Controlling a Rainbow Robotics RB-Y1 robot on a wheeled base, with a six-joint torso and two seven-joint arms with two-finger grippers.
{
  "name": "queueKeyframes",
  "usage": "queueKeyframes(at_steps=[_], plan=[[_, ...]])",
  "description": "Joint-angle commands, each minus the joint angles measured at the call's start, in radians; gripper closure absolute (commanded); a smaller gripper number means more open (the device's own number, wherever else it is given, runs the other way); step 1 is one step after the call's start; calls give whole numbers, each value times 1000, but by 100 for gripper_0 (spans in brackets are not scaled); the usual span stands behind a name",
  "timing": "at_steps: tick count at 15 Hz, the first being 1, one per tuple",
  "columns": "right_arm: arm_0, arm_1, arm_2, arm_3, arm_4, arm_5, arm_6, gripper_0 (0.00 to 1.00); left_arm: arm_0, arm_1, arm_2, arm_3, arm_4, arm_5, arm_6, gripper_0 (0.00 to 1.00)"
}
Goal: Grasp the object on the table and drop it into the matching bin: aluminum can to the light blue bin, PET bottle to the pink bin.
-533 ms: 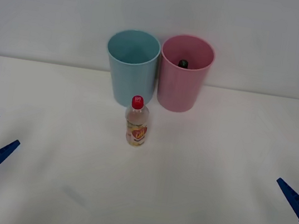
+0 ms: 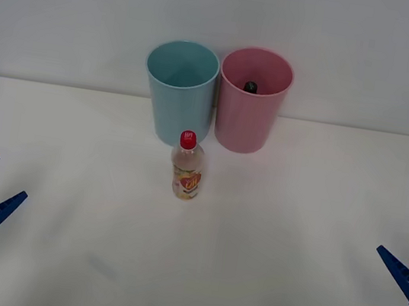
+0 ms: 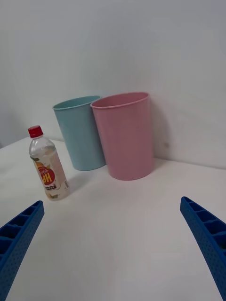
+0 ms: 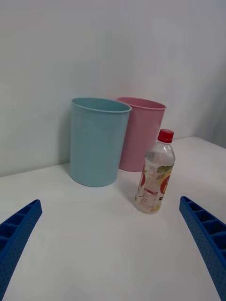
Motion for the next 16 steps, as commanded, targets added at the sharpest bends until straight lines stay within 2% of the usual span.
queueKeyframes(at_steps=[1,6,10,12,16], plan=[[-29,-13,50,0,25,3,1,0,0,0,0,0,0,0,0,0],[-129,-15,136,0,133,15,-27,0,0,0,0,0,0,0,0,0],[-183,-55,234,0,140,40,-136,0,0,0,0,0,0,0,0,0],[-202,-70,251,1,145,54,-148,0,0,0,0,0,0,0,0,0],[-232,-78,268,0,217,132,-165,0,0,0,0,0,0,0,0,0]])
